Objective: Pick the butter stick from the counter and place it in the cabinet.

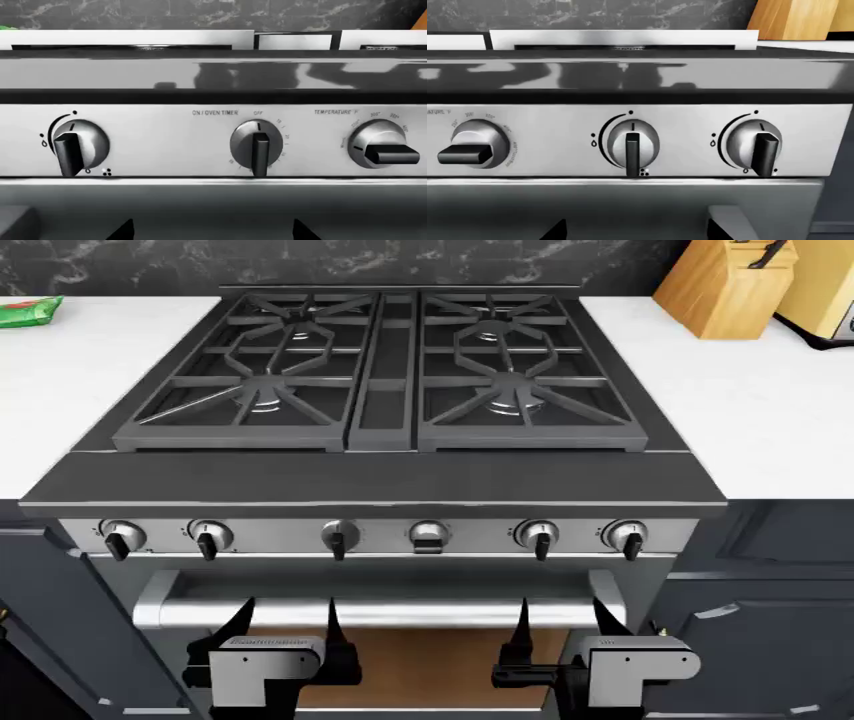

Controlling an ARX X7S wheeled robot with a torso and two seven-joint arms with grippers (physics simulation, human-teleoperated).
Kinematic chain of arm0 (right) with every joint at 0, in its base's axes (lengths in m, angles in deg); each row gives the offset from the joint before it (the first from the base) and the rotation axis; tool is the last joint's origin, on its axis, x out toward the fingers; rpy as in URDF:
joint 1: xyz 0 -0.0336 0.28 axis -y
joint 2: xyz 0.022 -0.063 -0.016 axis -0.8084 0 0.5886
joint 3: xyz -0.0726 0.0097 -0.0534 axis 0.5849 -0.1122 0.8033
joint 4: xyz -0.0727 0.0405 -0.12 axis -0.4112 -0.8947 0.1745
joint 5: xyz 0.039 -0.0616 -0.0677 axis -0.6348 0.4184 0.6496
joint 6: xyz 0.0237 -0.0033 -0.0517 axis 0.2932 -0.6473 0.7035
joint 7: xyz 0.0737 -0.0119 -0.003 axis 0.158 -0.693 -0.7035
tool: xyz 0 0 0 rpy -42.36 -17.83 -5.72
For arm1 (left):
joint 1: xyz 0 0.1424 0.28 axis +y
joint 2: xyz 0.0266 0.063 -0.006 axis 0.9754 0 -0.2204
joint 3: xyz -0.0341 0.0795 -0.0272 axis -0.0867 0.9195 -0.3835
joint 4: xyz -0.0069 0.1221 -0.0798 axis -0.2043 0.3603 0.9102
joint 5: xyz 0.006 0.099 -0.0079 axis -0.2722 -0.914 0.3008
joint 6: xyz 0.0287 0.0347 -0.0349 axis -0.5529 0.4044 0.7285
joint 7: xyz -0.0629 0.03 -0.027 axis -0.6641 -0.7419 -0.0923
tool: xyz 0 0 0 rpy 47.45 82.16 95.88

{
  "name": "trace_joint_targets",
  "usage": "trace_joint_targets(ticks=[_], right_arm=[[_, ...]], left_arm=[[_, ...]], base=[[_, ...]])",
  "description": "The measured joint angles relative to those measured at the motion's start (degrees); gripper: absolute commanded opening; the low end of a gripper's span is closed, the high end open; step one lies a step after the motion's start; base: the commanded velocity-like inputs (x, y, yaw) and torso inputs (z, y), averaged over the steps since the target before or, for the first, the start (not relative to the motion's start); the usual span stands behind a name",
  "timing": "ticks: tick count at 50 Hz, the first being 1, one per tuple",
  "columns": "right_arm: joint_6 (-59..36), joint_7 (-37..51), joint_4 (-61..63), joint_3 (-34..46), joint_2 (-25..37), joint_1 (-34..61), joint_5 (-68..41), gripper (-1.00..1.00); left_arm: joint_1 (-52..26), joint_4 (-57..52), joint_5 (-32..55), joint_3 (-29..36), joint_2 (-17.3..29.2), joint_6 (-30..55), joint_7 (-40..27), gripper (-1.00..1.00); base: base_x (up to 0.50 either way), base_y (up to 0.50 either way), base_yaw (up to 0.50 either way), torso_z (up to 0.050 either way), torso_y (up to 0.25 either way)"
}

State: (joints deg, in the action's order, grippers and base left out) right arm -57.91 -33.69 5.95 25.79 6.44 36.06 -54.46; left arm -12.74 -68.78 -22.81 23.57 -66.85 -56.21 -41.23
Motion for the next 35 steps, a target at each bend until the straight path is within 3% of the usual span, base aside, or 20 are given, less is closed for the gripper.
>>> trace_joint_targets(ticks=[10,23,35], right_arm=[[-4.1,1.4,4.2,1.3,1.3,0.8,-0.7,1.0],[-23.2,2.5,23.9,2.8,4.8,8.3,-0.6,1.0],[-39.4,2.3,37.7,4.4,7.4,17.3,-0.3,1.0]], left_arm=[[-1.4,-5.5,2.4,0.5,1.4,5.0,-0.9,1.0],[-12.2,-21.9,7.1,-0.4,4.2,22.0,-3.0,1.0],[-22.6,-31.7,10.9,-1.7,5.7,35.2,-5.2,1.0]], base=[[0.0,0.0,0.0,0.0,0.0],[0.0,0.0,0.0,0.0,0.0],[0.0,0.0,0.0,0.05,0.0]])
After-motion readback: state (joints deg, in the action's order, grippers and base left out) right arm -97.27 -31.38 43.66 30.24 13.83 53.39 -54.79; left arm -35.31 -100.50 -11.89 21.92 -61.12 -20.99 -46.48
